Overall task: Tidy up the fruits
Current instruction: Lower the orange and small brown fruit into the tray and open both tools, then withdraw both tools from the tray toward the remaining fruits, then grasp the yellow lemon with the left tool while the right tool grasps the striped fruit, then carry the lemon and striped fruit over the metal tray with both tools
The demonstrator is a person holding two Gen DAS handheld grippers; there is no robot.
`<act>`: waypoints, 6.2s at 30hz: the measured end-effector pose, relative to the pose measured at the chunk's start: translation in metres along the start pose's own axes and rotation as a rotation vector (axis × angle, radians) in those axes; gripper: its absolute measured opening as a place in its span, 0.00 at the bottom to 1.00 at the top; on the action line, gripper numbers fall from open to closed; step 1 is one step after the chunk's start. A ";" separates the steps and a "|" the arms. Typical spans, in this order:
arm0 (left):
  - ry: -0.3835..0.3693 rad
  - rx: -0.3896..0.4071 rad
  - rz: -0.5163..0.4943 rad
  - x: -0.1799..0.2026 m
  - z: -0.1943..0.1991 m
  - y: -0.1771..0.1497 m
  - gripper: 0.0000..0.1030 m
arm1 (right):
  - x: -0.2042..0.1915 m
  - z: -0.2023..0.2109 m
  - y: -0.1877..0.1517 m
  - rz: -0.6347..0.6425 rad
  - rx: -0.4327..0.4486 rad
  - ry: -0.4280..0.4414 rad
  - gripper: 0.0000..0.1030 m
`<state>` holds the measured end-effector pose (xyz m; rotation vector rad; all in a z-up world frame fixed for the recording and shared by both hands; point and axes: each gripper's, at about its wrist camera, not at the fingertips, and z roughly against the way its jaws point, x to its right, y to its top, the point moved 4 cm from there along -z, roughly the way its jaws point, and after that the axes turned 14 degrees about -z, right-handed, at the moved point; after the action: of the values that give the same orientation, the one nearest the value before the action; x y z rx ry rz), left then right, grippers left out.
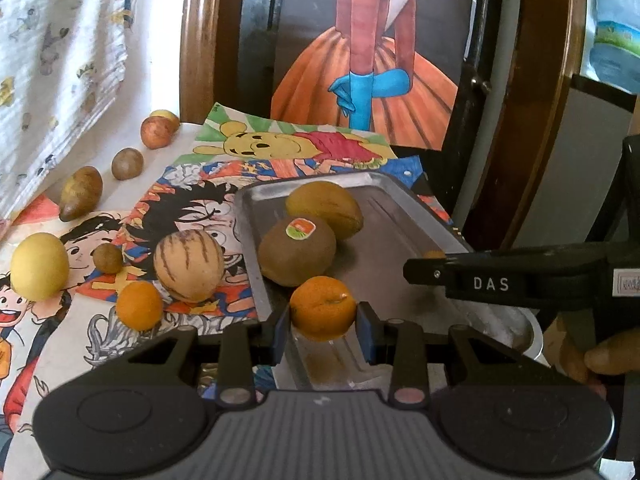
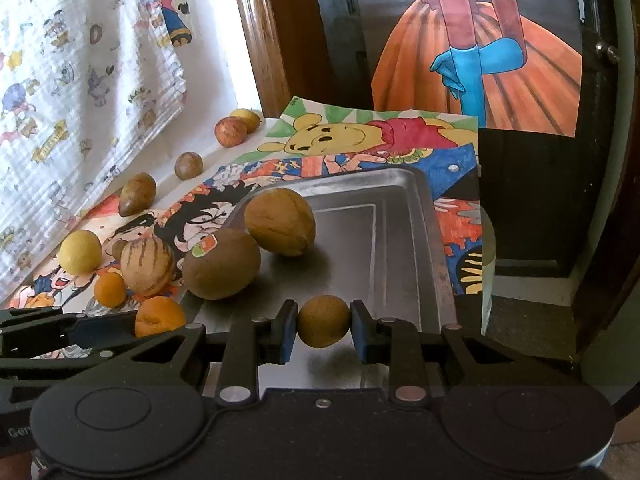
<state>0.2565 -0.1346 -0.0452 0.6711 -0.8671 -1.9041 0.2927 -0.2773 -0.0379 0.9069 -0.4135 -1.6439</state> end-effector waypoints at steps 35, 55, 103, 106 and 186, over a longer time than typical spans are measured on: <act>0.037 0.008 0.031 0.004 0.026 -0.003 0.63 | 0.000 0.033 -0.001 -0.014 0.057 0.003 0.50; 0.217 0.116 0.219 -0.017 0.128 -0.037 0.99 | -0.018 0.152 -0.033 0.010 0.218 0.066 0.99; 0.434 -0.019 0.227 -0.129 0.204 -0.067 1.00 | -0.172 0.129 0.020 -0.194 -0.395 0.458 0.99; 0.429 -0.008 0.183 -0.138 0.188 -0.057 1.00 | -0.192 0.101 0.040 -0.121 -0.401 0.433 1.00; 0.255 0.013 0.189 -0.163 0.033 -0.033 0.59 | -0.138 -0.076 0.032 0.249 -0.308 0.363 0.51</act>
<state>0.2862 0.0318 -0.0347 0.7913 -0.7520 -1.6053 0.3762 -0.1420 -0.0175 0.8585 -0.0184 -1.2404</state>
